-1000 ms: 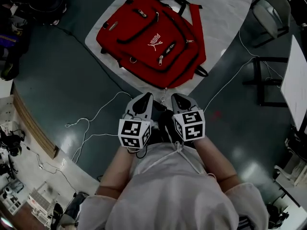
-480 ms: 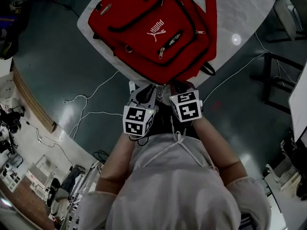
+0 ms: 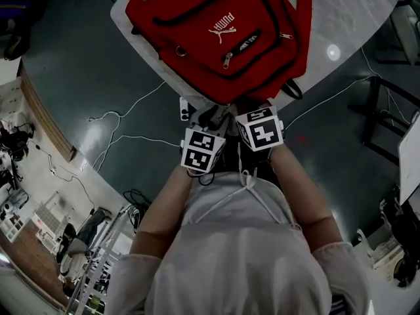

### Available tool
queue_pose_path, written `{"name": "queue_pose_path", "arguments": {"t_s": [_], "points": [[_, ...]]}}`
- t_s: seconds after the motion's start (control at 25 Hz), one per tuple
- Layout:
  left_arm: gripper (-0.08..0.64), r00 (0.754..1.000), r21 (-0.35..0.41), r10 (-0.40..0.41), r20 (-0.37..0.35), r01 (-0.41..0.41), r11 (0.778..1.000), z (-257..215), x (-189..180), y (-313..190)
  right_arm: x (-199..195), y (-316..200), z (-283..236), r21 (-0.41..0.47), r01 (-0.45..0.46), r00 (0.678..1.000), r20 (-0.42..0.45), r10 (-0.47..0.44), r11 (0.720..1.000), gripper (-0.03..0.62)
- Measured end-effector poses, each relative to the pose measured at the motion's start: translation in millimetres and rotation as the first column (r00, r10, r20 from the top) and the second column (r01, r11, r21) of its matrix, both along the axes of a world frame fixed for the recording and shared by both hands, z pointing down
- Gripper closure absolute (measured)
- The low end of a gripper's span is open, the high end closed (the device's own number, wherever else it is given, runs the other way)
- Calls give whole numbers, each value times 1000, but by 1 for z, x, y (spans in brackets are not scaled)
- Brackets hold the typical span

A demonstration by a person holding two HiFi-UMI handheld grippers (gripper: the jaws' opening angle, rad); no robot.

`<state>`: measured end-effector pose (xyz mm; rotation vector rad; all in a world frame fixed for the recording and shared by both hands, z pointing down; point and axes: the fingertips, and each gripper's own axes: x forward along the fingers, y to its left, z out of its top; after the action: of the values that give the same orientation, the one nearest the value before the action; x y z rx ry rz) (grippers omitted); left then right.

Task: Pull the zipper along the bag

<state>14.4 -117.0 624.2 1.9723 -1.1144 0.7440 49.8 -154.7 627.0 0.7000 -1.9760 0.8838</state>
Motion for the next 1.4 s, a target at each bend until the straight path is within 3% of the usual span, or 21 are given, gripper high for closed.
{"name": "queue_pose_path", "arguments": {"t_s": [0.16, 0.36, 0.76, 0.92, 1.04, 1.28, 1.4], "points": [[424, 997, 13, -5, 80, 4, 1000, 7, 2, 2, -1, 2, -1, -24, -34, 999, 17, 35, 999, 565], [479, 984, 52, 10, 180, -20, 998, 9, -5, 0, -3, 0, -2, 15, -60, 998, -12, 61, 998, 565], [516, 970, -17, 177, 166, -177, 984, 12, -2, 1, 0, 1, 0, 40, -124, 991, -48, 126, 991, 565], [535, 965, -53, 237, 116, -232, 971, 14, 0, 1, -1, -1, 2, 38, -150, 988, -41, 151, 988, 565], [537, 964, -77, 255, 77, -250, 965, 15, -1, 0, 0, -2, 4, 29, -160, 986, -48, 161, 987, 565], [537, 956, -59, 280, 94, -275, 960, 13, -22, 2, 0, -3, 4, 25, -157, 985, -75, 158, 987, 565], [537, 960, -67, 271, 64, -267, 961, 14, -32, 2, 1, -3, 5, 25, -176, 981, -81, 178, 984, 565]]}}
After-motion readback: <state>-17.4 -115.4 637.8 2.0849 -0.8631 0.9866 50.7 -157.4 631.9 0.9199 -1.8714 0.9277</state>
